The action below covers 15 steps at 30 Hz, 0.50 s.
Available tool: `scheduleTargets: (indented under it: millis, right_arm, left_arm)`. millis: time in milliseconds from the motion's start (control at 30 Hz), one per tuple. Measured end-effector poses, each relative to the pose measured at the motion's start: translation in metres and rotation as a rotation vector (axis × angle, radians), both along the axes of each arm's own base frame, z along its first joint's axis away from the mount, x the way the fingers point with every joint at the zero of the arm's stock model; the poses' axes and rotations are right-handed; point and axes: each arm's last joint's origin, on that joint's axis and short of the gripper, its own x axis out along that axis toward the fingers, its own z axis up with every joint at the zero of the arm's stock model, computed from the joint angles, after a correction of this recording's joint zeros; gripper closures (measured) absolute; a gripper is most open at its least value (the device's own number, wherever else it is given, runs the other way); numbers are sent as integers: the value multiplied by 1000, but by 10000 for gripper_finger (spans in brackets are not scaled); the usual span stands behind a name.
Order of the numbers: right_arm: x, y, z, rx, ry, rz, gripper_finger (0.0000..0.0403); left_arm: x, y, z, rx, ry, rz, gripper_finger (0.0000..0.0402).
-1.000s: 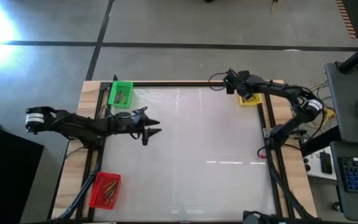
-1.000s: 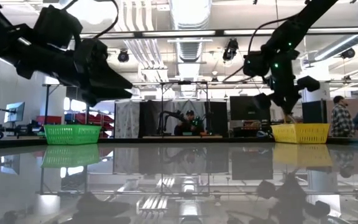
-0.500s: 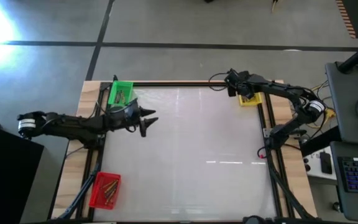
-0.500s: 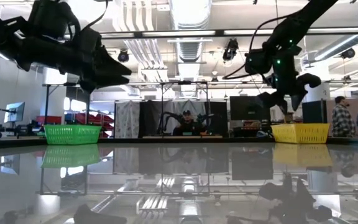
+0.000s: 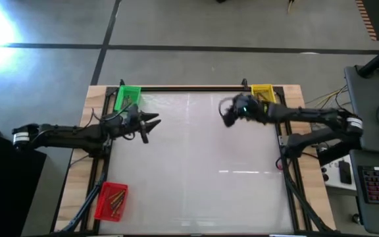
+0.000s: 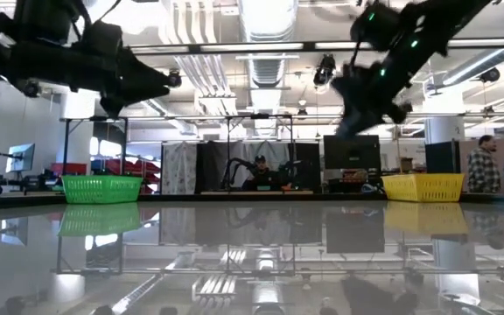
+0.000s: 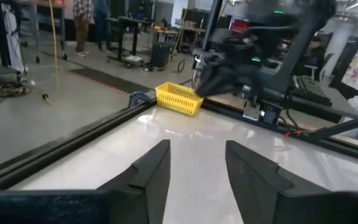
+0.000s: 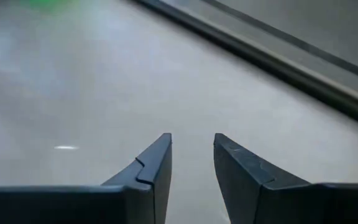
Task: Sort crayons
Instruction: Return to Home Position
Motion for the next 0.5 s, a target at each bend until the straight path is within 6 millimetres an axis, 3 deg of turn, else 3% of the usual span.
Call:
scheduleTargets:
  millis: [133,300,400,500]
  right_arm:
    - [6,49,1,-36,-199,251,304]
    - [4,103,-16,-143,-245,580,322]
    - [1,122,-34,-153,-212,678,329]
    - [3,128,-37,-70,-236,643,336]
  left_arm:
    - [-8,-2,-3,17,-55,-8,288]
    - [-18,-12,-16,44,-174,-109,321]
    - [-23,-16,-21,66,-226,-100,336]
    - [-18,-15,-16,75,-183,-95,348]
